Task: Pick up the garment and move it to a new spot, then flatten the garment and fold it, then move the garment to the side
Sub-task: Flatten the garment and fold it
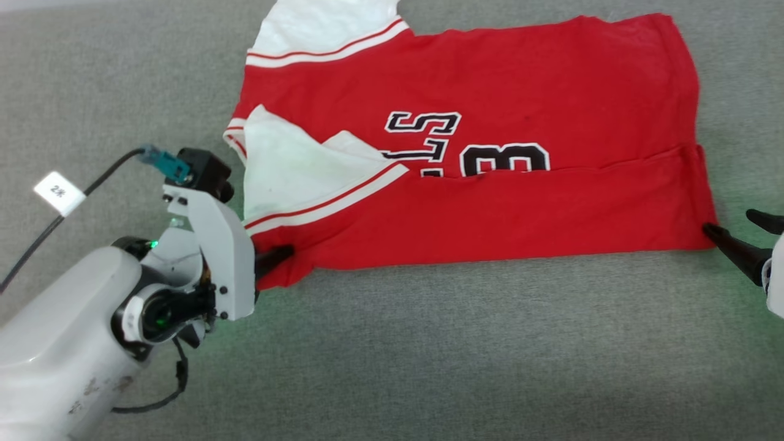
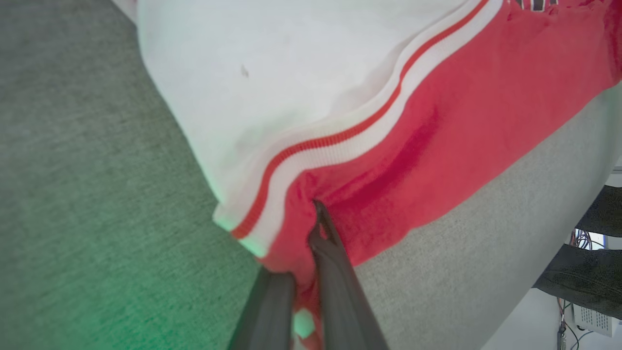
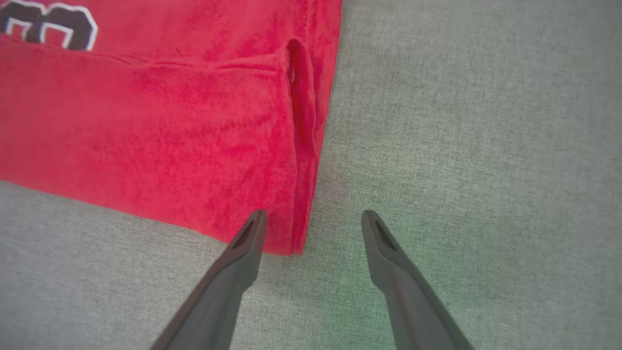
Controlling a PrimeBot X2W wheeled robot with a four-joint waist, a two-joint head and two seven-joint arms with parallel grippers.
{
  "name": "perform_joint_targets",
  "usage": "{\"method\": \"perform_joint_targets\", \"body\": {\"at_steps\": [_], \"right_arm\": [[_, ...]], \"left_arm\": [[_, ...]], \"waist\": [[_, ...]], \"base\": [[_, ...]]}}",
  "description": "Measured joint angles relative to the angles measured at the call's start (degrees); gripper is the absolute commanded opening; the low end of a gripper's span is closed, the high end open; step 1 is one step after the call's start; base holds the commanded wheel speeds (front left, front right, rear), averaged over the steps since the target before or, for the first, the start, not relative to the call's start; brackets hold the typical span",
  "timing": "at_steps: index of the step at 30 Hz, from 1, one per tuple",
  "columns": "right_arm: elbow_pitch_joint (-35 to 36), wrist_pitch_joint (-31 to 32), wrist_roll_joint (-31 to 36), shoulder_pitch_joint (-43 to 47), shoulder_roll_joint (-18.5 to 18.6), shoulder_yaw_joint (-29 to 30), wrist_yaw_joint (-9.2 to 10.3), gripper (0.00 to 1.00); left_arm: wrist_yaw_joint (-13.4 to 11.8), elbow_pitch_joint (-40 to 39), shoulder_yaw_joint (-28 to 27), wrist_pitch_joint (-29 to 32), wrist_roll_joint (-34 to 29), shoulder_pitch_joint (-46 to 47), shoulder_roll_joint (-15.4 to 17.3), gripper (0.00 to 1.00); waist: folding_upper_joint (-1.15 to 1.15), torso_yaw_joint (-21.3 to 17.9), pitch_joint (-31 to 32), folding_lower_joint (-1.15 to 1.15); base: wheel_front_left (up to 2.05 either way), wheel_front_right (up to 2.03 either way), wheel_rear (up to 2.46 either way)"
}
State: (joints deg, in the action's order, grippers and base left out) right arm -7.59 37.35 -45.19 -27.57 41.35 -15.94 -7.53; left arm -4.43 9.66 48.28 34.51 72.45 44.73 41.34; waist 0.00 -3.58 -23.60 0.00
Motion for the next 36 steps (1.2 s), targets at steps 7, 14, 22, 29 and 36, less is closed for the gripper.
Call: {"method": "perform_joint_targets", "body": {"at_steps": [7,14,22,29,36], "right_arm": [[-3.0,3.6,-0.8,-2.9,-0.2,-1.7,0.00,0.71],[-3.3,3.8,-2.7,-3.7,0.5,-3.3,0.00,0.00],[-3.3,2.3,-4.2,-1.5,2.2,-4.5,0.00,0.00],[-1.5,2.0,-6.2,2.7,5.2,-5.0,0.00,0.00],[1.9,2.2,-7.3,8.7,8.8,-3.4,0.00,0.00]], "left_arm": [[1.2,0.8,0.2,-0.9,-0.4,1.7,-2.4,0.00],[2.5,2.1,0.1,-2.4,-0.6,2.0,-3.6,0.00],[3.5,-0.3,-1.4,-7.1,0.7,-3.8,-1.6,0.00],[1.6,-8.5,-1.3,-9.7,1.3,-11.2,2.4,0.00],[-1.3,-16.6,-1.6,-12.9,1.2,-17.1,5.9,0.00]], "waist": [[0.00,1.7,-1.5,0.00],[0.00,2.8,-1.9,0.00],[0.00,2.9,0.9,0.00],[0.00,3.7,3.3,0.00],[0.00,4.7,4.0,0.00]], "base": [[0.00,0.00,0.00],[0.00,0.00,0.00],[0.00,0.00,0.00],[0.00,0.00,0.00],[0.00,0.00,0.00]]}}
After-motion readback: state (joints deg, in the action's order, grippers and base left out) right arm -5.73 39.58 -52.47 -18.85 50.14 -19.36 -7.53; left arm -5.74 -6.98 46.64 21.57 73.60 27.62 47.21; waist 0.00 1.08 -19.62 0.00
